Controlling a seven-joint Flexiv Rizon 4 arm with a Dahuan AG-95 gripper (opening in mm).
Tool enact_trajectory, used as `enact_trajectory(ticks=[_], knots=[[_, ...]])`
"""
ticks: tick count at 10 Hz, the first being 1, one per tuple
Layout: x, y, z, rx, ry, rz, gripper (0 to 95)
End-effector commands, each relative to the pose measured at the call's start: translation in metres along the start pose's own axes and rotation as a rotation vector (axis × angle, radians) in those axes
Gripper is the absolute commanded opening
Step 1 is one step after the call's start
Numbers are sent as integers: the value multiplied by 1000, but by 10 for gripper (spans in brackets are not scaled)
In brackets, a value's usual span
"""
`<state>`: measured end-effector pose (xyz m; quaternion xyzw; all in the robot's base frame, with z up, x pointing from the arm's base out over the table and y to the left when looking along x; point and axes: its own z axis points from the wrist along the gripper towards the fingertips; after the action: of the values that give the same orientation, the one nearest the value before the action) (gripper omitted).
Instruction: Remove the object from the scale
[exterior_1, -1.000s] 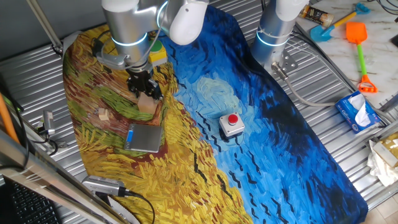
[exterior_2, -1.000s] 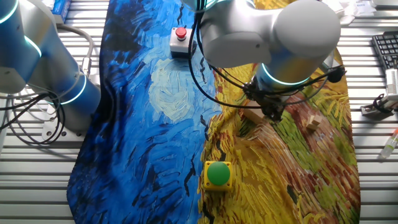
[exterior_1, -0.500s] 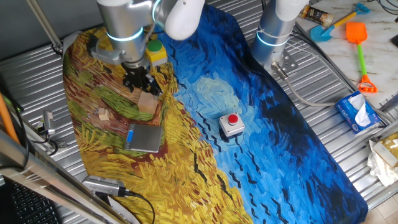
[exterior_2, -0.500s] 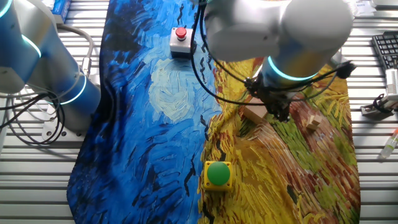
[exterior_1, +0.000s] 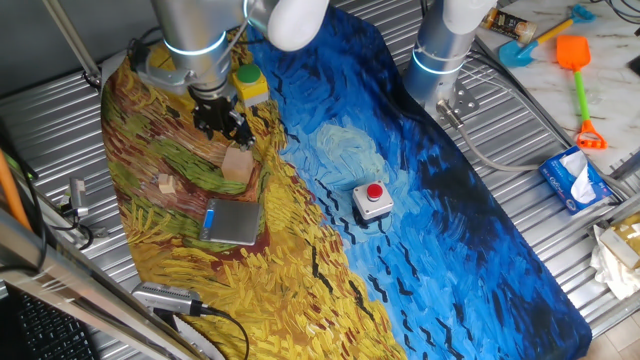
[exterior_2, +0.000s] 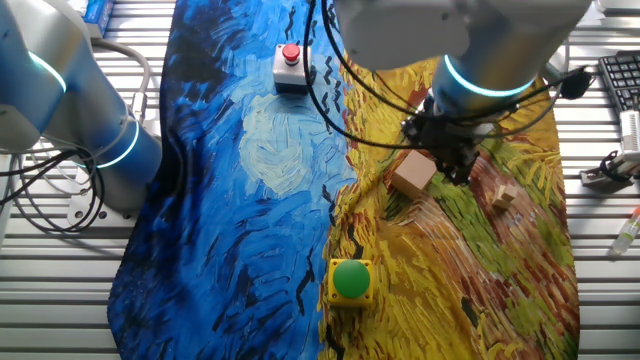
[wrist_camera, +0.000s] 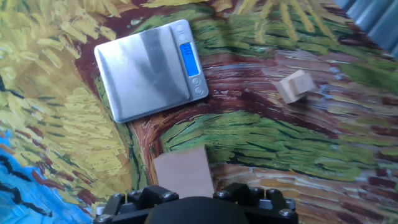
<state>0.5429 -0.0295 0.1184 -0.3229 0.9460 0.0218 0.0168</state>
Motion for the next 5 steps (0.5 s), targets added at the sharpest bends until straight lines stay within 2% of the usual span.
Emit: enact_trajectory(ticks=[1,2,3,5], knots=[[-2,2,-13,-43,-34,90,570],[-5,5,-21,-40,-29,128,190],[-9,10,-30,-39,-21,172,0],[-16,21,-46,-41,-14,214,0]])
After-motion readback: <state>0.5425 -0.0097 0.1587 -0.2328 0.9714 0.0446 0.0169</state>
